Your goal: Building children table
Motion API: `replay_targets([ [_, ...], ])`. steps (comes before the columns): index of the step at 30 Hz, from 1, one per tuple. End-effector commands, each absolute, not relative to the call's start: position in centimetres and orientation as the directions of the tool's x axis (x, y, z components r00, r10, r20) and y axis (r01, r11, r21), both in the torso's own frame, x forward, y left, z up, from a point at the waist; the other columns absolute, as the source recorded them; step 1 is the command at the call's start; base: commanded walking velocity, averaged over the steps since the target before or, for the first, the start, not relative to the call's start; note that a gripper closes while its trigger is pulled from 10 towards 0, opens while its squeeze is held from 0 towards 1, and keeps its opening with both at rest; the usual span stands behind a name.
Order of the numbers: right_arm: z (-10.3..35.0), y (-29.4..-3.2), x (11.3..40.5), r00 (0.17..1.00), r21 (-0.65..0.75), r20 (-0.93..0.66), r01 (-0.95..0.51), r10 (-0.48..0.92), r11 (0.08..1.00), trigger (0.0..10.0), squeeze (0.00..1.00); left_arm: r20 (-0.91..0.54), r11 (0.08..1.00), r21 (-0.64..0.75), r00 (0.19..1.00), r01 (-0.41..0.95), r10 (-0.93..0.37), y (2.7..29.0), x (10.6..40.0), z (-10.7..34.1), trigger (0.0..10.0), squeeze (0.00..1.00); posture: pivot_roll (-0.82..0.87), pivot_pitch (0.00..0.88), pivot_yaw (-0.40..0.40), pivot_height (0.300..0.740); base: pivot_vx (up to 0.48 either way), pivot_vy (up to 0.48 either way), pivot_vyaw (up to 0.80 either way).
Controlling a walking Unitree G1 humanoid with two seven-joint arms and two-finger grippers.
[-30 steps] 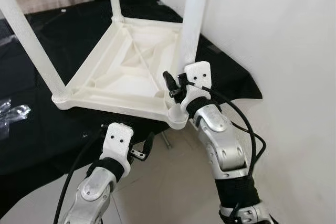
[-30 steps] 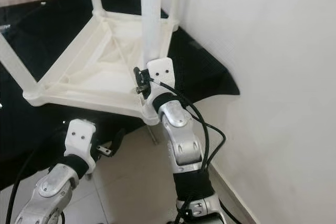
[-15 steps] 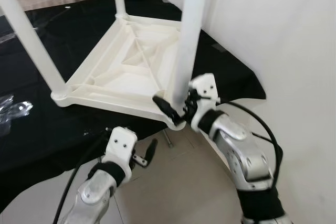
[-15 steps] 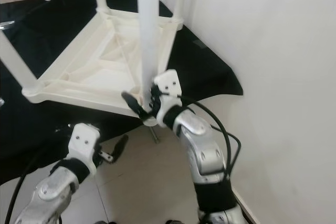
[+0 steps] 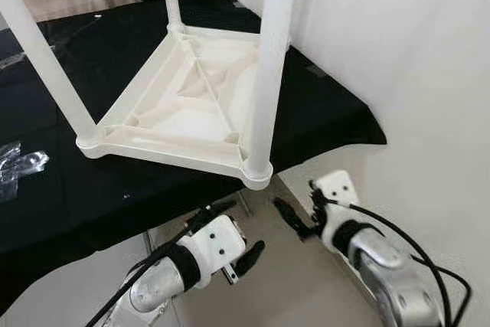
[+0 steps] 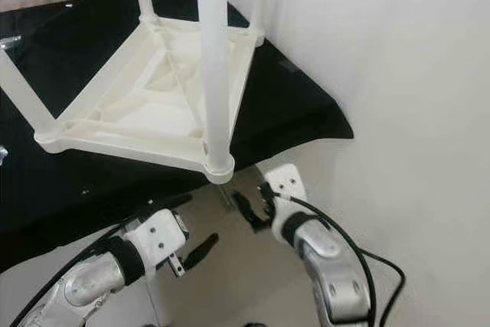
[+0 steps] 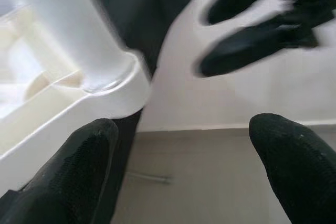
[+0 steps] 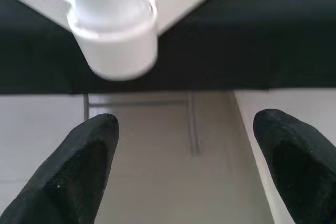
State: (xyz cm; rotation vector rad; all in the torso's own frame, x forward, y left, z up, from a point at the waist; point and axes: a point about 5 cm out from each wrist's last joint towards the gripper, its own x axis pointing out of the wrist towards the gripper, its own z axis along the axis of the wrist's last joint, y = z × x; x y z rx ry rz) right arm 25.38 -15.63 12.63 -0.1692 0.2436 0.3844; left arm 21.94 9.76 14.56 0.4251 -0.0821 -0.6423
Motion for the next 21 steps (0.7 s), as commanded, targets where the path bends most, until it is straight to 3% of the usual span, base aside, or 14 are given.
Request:
replay_targets([
  [1, 12.5, -15.5, 24.9, 0.904, -0.123, -0.272, -0.372, 0.329, 0.92, 10.0, 0.0, -0.094, 0.801, 0.359, 0.872, 0.479, -0.48, 11.2, 22.6, 13.6, 10.0, 0.0, -0.06, 0.104, -0.028, 0.74, 0.0, 0.292, 0.0],
  [3, 12.2, -15.8, 25.0, 0.926, -0.142, -0.266, -0.312, 0.267, 0.94, 10.0, 0.0, -0.094, 0.928, 0.262, 0.964, 0.266, -0.25, 13.8, 23.4, 13.1, 10.0, 0.0, -0.05, 0.086, -0.03, 0.74, 0.0, 0.478, 0.0],
  [4, 12.2, -15.8, 25.0, 0.926, -0.142, -0.266, -0.312, 0.267, 0.94, 10.0, 0.0, -0.094, 0.928, 0.262, 0.964, 0.266, -0.25, 13.8, 23.4, 13.1, 10.0, 0.0, -0.05, 0.086, -0.03, 0.74, 0.0, 0.48, 0.0],
  [6, 12.2, -16.3, 25.4, 0.945, -0.141, -0.253, -0.247, 0.206, 0.959, 10.0, 0.0, -0.108, 0.968, 0.211, 0.988, 0.133, -0.112, 15.5, 23.2, 12.6, 10.0, 0.0, -0.05, 0.073, -0.036, 0.74, 0.0, 0.48, 0.0],
  [10, 12.2, -16.4, 25.5, 0.956, -0.144, -0.238, -0.211, 0.173, 0.967, 10.0, 0.0, -0.136, 0.98, 0.192, 0.99, 0.057, -0.031, 16.5, 22.5, 11.8, 10.0, 0.0, -0.04, 0.061, -0.043, 0.74, 0.0, 0.48, 0.0],
  [21, 13.6, -13.9, 25.5, 0.932, -0.133, -0.116, -0.357, 0.343, 0.925, 10.0, 0.0, -0.121, 0.972, 0.195, 0.987, 0.132, -0.11, 15.6, 23.4, 11.9, 10.0, 0.0, -0.04, 0.044, -0.023, 0.74, 0.0, 0.48, 0.0],
])
